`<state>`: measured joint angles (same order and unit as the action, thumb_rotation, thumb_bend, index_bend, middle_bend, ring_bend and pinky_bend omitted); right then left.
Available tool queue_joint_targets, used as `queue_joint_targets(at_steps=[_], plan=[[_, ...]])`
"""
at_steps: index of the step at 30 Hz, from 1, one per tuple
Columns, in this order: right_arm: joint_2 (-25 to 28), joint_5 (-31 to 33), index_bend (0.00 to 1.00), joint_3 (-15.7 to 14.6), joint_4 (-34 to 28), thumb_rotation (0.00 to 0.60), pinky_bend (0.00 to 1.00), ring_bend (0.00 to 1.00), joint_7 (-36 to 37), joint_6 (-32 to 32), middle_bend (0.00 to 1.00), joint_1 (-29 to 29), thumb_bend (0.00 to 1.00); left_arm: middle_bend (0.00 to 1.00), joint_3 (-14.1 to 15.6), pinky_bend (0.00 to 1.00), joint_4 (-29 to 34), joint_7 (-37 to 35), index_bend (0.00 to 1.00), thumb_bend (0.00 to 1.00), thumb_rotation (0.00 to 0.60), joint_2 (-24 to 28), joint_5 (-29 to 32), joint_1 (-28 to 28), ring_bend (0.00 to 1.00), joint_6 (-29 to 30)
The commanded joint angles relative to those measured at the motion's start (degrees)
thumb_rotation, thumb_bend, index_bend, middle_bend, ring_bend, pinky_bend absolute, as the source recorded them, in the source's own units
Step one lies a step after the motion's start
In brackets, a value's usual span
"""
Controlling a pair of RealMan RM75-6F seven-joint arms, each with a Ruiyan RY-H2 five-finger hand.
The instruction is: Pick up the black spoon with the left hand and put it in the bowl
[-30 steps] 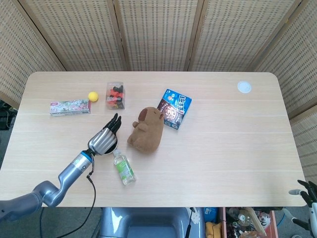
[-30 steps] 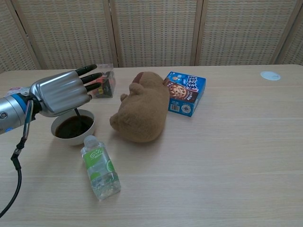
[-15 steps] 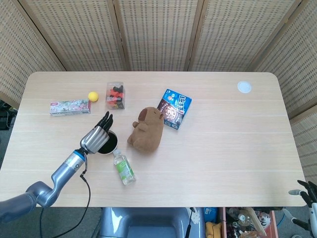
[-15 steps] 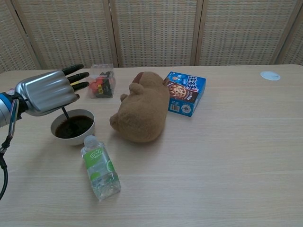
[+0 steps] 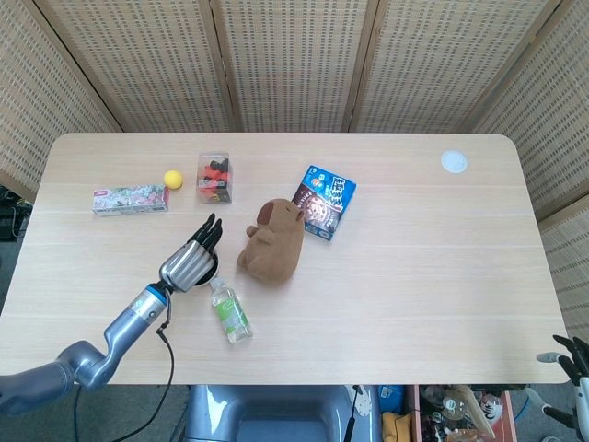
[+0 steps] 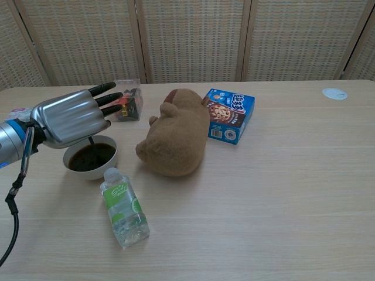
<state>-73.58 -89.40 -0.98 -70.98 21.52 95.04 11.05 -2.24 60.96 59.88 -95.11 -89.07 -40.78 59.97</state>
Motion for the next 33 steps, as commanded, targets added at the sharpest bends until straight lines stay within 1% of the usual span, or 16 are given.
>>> queue_joint_targets(at_steps=[1, 7, 14, 17, 18, 20, 22, 23, 25, 30, 33], plan=[[0.00, -0.02, 0.43, -0.02, -0.02, 0.600, 0.22, 0.13, -0.04, 0.00, 0.27, 0.01, 0.30, 0.15, -0.69, 0.00, -1.06, 0.93, 0.67, 0.42, 0.600, -0.92, 0.91, -0.41, 0.00, -0.49], [0.07, -0.09, 0.43, 0.01, -0.16, 0.600, 0.22, 0.13, -0.14, -0.01, 0.27, -0.04, 0.30, 0.15, -0.52, 0.00, -2.72, -0.07, 0.67, 0.42, 0.600, -0.66, 2.33, 0.58, 0.00, -0.43], [0.19, -0.44, 0.43, 0.01, -0.51, 0.600, 0.22, 0.13, -0.42, -0.01, 0.27, -0.26, 0.30, 0.15, 0.32, 0.00, -1.96, -2.70, 0.67, 0.42, 0.600, 0.51, 3.02, 2.24, 0.00, 0.56], [0.31, -0.57, 0.43, -0.04, -0.81, 0.600, 0.22, 0.13, -0.66, 0.00, 0.27, -0.31, 0.30, 0.13, 0.27, 0.00, -1.44, -2.37, 0.66, 0.42, 0.600, 0.67, 3.74, 2.64, 0.00, 0.52], [0.33, -0.59, 0.43, -0.04, -0.88, 0.600, 0.22, 0.13, -0.71, 0.03, 0.27, -0.32, 0.30, 0.11, 0.14, 0.00, -1.07, -2.17, 0.61, 0.42, 0.600, 0.72, 4.28, 2.86, 0.00, 0.42], [0.37, -0.59, 0.43, -0.02, -1.02, 0.600, 0.22, 0.13, -0.81, 0.08, 0.27, -0.31, 0.30, 0.08, -0.44, 0.00, 0.31, -1.96, 0.44, 0.42, 0.600, 0.86, 6.09, 3.50, 0.00, 0.08], [0.42, -0.61, 0.43, -0.03, -1.08, 0.600, 0.22, 0.13, -0.86, 0.07, 0.27, -0.32, 0.30, 0.04, -1.16, 0.00, 2.45, -2.01, 0.22, 0.42, 0.600, 1.22, 8.13, 4.24, 0.00, -0.01], [0.43, -0.61, 0.43, -0.02, -1.11, 0.600, 0.22, 0.13, -0.86, 0.08, 0.27, -0.33, 0.30, 0.02, -1.37, 0.00, 3.25, -1.84, 0.15, 0.42, 0.600, 1.51, 8.71, 4.44, 0.00, 0.07], [0.47, -0.64, 0.43, -0.03, -1.14, 0.600, 0.22, 0.13, -0.87, 0.06, 0.27, -0.36, 0.30, 0.00, -1.68, 0.00, 4.57, -1.41, 0.08, 0.42, 0.600, 2.07, 9.56, 4.81, 0.00, 0.44], [0.56, -0.64, 0.43, 0.03, -1.19, 0.600, 0.22, 0.13, -0.91, 0.10, 0.27, -0.40, 0.30, 0.00, -2.24, 0.00, 7.37, -1.75, 0.04, 0.42, 0.600, 3.49, 10.90, 5.73, 0.00, 1.65], [0.69, -0.68, 0.43, 0.15, -1.35, 0.600, 0.22, 0.13, -0.99, 0.14, 0.27, -0.54, 0.30, 0.00, -2.83, 0.00, 10.83, -3.53, 0.02, 0.42, 0.600, 5.61, 12.33, 6.98, 0.00, 3.07]])
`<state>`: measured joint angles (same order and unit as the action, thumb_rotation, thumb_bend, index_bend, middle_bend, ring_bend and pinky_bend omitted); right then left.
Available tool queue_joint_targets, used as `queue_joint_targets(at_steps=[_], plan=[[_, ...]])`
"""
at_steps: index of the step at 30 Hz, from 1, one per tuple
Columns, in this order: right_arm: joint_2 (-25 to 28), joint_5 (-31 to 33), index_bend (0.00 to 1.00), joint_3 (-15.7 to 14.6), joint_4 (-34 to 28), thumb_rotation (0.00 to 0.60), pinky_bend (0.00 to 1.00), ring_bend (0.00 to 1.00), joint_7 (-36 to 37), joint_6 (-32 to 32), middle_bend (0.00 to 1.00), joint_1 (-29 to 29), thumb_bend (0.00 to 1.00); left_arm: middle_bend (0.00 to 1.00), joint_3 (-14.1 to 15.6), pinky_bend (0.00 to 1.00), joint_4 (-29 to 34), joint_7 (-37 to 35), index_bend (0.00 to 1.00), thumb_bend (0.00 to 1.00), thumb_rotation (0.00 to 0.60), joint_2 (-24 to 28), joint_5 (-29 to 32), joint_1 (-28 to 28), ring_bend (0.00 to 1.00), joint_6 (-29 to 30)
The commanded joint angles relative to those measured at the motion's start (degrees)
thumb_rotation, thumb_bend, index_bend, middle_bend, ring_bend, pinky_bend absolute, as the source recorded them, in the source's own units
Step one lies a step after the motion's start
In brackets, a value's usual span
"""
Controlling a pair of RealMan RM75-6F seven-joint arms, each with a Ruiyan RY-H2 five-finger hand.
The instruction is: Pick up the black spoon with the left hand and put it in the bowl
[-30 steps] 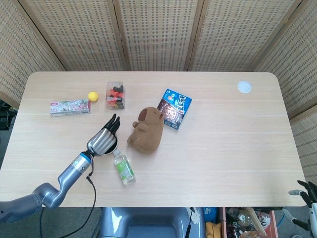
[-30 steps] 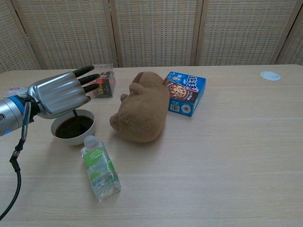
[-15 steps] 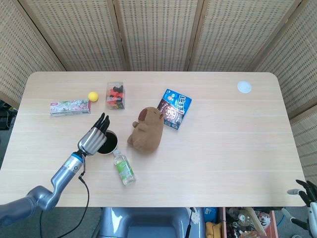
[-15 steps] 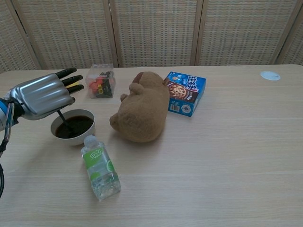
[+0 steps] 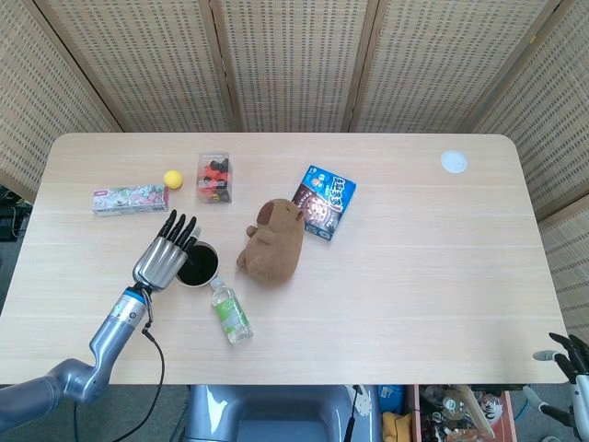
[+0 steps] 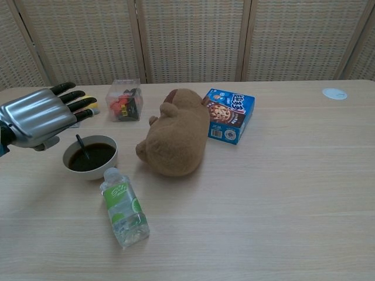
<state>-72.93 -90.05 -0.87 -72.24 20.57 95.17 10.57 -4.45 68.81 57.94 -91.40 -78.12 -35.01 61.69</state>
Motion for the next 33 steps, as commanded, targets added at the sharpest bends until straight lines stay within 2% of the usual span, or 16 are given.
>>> queue_joint_targets(at_steps=[1, 8, 15, 16, 23, 33], plan=[[0.08, -0.04, 0.43, 0.05, -0.11, 0.600, 0.22, 0.13, -0.07, -0.03, 0.27, -0.10, 0.30, 0.00, -0.80, 0.00, 4.22, -2.50, 0.02, 0.42, 0.600, 2.56, 1.77, 1.69, 0.00, 1.90], [0.24, -0.19, 0.43, 0.26, -0.33, 0.600, 0.22, 0.13, -0.27, -0.43, 0.27, -0.69, 0.30, 0.00, -0.19, 0.00, 14.70, -13.07, 0.00, 0.42, 0.600, 8.20, 2.88, 7.20, 0.00, 7.47], [0.42, -0.85, 0.43, 0.43, -0.82, 0.600, 0.22, 0.13, -0.66, -0.91, 0.27, -1.69, 0.30, 0.00, 2.60, 0.00, 20.37, -26.51, 0.00, 0.42, 0.600, 11.83, -0.94, 14.29, 0.00, 16.14], [0.41, -1.29, 0.43, 0.46, -1.09, 0.600, 0.22, 0.13, -0.67, -1.00, 0.27, -2.10, 0.30, 0.00, 3.70, 0.00, 21.30, -30.25, 0.00, 0.42, 0.600, 12.22, -1.66, 17.26, 0.00, 19.78], [0.51, -1.59, 0.43, 0.45, -1.66, 0.600, 0.22, 0.13, -0.96, -1.27, 0.27, -2.70, 0.30, 0.00, 8.06, 0.00, 20.55, -38.62, 0.00, 0.42, 0.600, 12.85, -7.28, 24.09, 0.00, 27.82], [0.76, -1.84, 0.43, 0.27, -2.14, 0.600, 0.22, 0.13, -1.34, -1.03, 0.27, -2.87, 0.30, 0.00, 11.05, 0.00, 18.75, -44.47, 0.00, 0.42, 0.600, 13.38, -10.73, 29.82, 0.00, 33.11]])
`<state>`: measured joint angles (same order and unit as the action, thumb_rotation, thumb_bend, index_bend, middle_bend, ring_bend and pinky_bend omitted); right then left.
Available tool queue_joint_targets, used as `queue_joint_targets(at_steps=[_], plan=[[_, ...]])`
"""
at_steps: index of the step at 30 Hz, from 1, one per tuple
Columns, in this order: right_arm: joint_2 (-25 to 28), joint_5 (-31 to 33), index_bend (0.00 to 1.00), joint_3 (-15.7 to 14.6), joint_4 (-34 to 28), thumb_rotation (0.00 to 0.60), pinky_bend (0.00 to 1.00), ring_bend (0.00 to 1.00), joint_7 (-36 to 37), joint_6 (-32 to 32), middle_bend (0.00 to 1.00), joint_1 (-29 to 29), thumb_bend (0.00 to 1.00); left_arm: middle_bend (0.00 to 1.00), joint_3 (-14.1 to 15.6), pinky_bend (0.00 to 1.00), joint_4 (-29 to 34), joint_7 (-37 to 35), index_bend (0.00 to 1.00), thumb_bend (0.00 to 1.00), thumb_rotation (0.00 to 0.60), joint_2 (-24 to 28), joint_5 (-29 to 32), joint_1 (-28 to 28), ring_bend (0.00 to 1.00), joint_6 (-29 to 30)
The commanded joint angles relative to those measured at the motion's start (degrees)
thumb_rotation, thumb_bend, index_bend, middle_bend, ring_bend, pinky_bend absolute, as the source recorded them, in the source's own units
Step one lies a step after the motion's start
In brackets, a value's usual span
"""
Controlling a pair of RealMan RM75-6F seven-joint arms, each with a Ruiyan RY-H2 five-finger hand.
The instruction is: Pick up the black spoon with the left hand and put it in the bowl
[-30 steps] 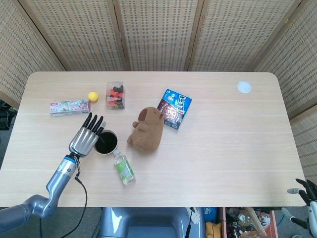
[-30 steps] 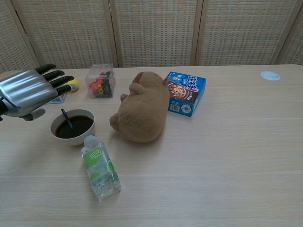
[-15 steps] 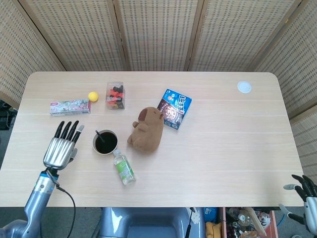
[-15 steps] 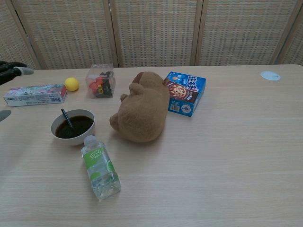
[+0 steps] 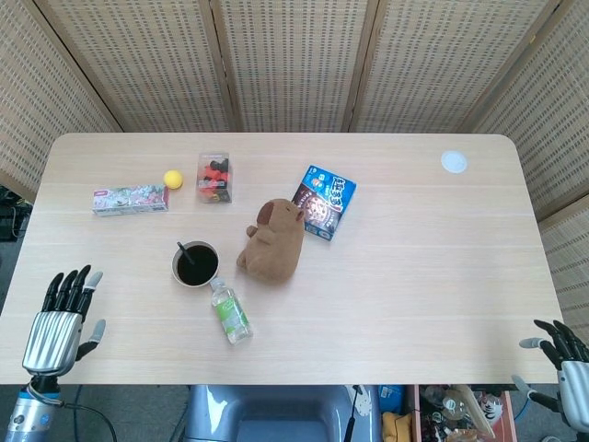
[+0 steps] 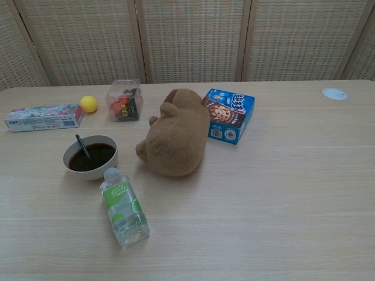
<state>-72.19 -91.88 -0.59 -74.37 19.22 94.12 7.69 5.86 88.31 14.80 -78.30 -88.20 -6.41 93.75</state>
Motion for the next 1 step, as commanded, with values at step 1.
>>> queue_joint_targets(at_steps=[1], plan=[[0.02, -0.02, 0.43, -0.02, -0.06, 0.600, 0.22, 0.13, -0.01, 0.06, 0.27, 0.00, 0.30, 0.00, 0.93, 0.00, -0.99, -1.56, 0.00, 0.42, 0.600, 0.31, -0.84, 1.62, 0.00, 1.36]])
